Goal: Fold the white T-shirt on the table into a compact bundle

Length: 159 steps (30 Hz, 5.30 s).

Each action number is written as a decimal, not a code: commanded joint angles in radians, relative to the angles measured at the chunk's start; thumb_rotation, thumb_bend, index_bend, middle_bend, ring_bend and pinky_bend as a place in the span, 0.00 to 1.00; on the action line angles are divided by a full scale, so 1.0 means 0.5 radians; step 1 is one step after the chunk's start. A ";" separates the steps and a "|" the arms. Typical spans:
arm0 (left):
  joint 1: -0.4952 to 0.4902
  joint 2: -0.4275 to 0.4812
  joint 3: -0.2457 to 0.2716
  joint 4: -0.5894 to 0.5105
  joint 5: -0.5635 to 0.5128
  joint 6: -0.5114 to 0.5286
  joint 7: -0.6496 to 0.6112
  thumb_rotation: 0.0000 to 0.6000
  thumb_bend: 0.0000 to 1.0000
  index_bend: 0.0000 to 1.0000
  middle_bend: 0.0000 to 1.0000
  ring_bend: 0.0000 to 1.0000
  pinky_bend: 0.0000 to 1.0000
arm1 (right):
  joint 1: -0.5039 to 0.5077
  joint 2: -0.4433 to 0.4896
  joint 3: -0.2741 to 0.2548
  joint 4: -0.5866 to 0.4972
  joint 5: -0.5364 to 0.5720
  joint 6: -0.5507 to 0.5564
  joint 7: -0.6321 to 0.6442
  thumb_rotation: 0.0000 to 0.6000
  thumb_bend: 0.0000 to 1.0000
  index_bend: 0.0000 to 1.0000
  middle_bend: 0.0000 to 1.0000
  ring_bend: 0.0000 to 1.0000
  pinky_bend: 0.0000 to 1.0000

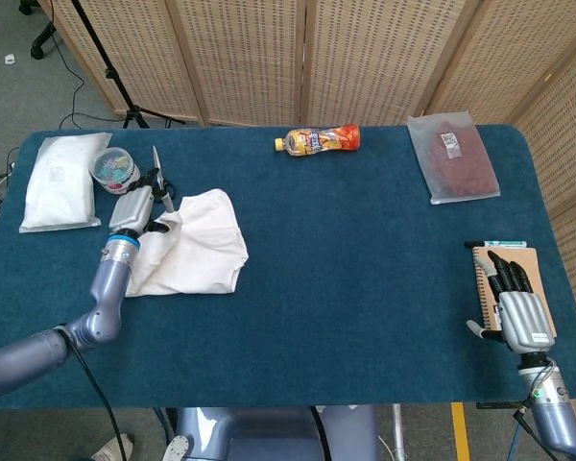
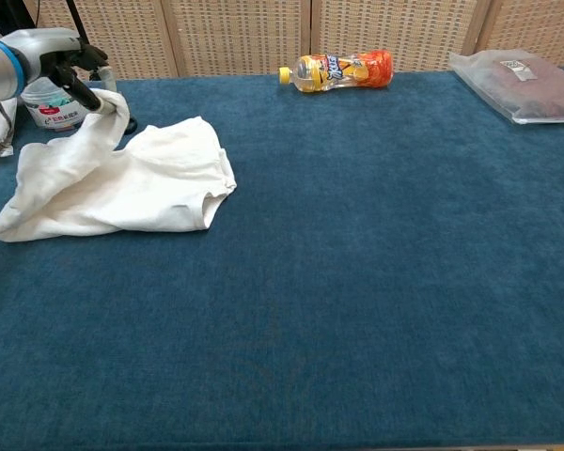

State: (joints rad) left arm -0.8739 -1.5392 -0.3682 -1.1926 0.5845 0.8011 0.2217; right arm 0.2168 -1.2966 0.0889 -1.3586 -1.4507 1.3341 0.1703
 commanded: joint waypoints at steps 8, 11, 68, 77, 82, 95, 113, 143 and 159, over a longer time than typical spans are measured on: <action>-0.218 -0.299 -0.042 0.403 -0.162 -0.061 0.129 1.00 0.62 0.80 0.00 0.00 0.00 | 0.008 -0.007 0.001 0.029 0.015 -0.031 0.019 1.00 0.00 0.00 0.00 0.00 0.00; -0.257 -0.376 -0.054 0.525 -0.156 -0.079 0.130 1.00 0.61 0.80 0.00 0.00 0.00 | 0.009 -0.008 0.002 0.033 0.017 -0.036 0.025 1.00 0.00 0.00 0.00 0.00 0.00; 0.462 -0.010 0.653 0.810 1.786 0.386 -1.667 1.00 0.25 0.32 0.00 0.00 0.00 | 0.005 0.002 -0.002 0.000 0.014 -0.036 0.006 1.00 0.00 0.00 0.00 0.00 0.00; 0.410 -0.178 0.655 1.018 1.802 0.323 -1.707 1.00 0.26 0.35 0.00 0.00 0.00 | 0.006 0.004 0.000 0.002 0.022 -0.043 0.012 1.00 0.00 0.00 0.00 0.00 0.00; 0.390 -0.259 0.655 1.093 1.805 0.298 -1.716 1.00 0.30 0.38 0.00 0.00 0.00 | 0.007 0.004 -0.001 0.007 0.022 -0.048 0.017 1.00 0.00 0.00 0.00 0.00 0.00; 0.363 -0.393 0.619 1.213 1.784 0.309 -1.678 1.00 0.43 0.58 0.00 0.00 0.00 | 0.006 0.010 0.001 0.003 0.023 -0.048 0.028 1.00 0.00 0.00 0.00 0.00 0.00; 0.370 -0.237 0.580 0.824 1.858 0.610 -1.633 1.00 0.52 0.69 0.00 0.00 0.00 | 0.002 0.019 0.003 -0.012 0.014 -0.030 0.028 1.00 0.00 0.00 0.00 0.00 0.00; 0.324 -0.368 0.655 0.497 2.106 0.905 -1.326 1.00 0.06 0.02 0.00 0.00 0.00 | -0.001 0.031 -0.009 -0.032 0.006 -0.036 0.023 1.00 0.00 0.00 0.00 0.00 0.00; 0.292 -0.489 0.493 0.721 1.888 0.817 -1.313 1.00 0.03 0.00 0.00 0.00 0.00 | 0.000 0.031 -0.015 -0.041 0.006 -0.044 0.011 1.00 0.00 0.00 0.00 0.00 0.00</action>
State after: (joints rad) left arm -0.7201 -1.7542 -0.1196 -0.8724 1.5524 1.2500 -0.4497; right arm 0.2168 -1.2811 0.0816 -1.3791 -1.4478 1.3122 0.1757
